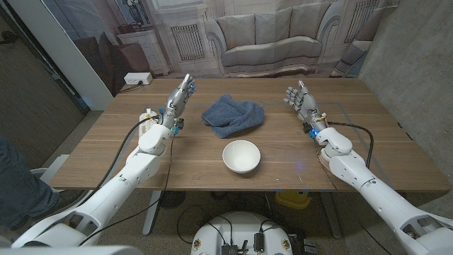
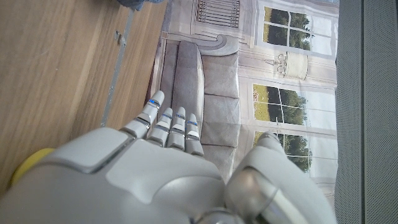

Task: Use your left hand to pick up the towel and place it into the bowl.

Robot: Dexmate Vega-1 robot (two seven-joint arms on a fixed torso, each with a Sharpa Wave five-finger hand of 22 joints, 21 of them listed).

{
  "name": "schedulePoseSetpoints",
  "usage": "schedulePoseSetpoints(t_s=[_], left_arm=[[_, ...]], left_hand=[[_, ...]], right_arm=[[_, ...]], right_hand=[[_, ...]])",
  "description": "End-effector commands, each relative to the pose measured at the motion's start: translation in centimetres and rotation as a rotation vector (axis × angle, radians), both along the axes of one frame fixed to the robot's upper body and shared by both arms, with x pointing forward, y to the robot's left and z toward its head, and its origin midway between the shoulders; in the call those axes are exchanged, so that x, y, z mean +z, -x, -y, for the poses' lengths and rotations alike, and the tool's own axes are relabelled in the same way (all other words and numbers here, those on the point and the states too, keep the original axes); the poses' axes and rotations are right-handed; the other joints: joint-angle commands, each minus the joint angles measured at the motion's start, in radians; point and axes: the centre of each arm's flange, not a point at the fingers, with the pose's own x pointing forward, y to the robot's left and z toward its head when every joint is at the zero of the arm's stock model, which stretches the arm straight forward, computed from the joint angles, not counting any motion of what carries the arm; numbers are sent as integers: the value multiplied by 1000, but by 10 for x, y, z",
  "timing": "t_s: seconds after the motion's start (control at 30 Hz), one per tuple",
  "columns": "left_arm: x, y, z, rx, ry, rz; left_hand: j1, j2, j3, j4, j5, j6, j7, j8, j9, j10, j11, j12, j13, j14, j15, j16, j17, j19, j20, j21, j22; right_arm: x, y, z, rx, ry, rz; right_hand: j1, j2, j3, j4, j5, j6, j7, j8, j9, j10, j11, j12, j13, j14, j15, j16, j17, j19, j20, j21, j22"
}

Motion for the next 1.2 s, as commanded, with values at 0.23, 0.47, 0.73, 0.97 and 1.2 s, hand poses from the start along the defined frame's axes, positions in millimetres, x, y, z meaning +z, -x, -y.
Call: schedulePoseSetpoints(t_s=[0.23,0.47,0.73,0.97,1.2], left_arm=[[10,1,7,16,-12,73],[14,2,10,54,-50,90],[21,0,13,62,-75,109],[28,0,18,75,-103,127],[32,3,21,108,-123,153]], left_hand=[[29,-7,-5,-16,11,25,-1,8,2,23,3,2,1,28,-3,2,3,35,8,7,2],[46,-12,-6,-26,14,31,7,5,3,27,10,-2,1,33,4,-2,2,34,-32,1,2],[51,-12,-7,-29,16,34,10,4,3,30,10,-3,1,35,6,-3,3,34,-39,0,2],[56,-12,-7,-31,18,38,10,4,3,33,8,-3,1,36,7,-4,3,35,-39,-2,2],[60,-12,-8,-32,19,41,9,3,3,36,9,-4,2,37,6,-6,3,33,-39,-3,2]], right_arm=[[2,8,1,-27,1,-5],[1,12,2,-35,-5,-5],[-1,14,4,-43,-10,-5],[-4,15,7,-49,-24,-2],[-5,14,8,-47,-24,-3]], right_hand=[[5,7,2,-1,-5,12,2,4,3,12,4,4,2,12,6,0,4,14,-31,-10,5],[5,8,2,-2,-6,13,3,3,3,15,7,4,2,14,4,-1,4,18,-31,-12,5],[6,10,2,-3,-7,13,4,3,3,16,7,3,2,16,3,-1,4,20,-31,-15,5],[6,11,1,-4,-7,14,4,3,3,16,7,3,2,16,3,-2,4,21,-30,-17,5],[6,11,1,-4,-8,14,3,2,3,17,7,3,2,17,2,-2,4,23,-30,-20,5]])
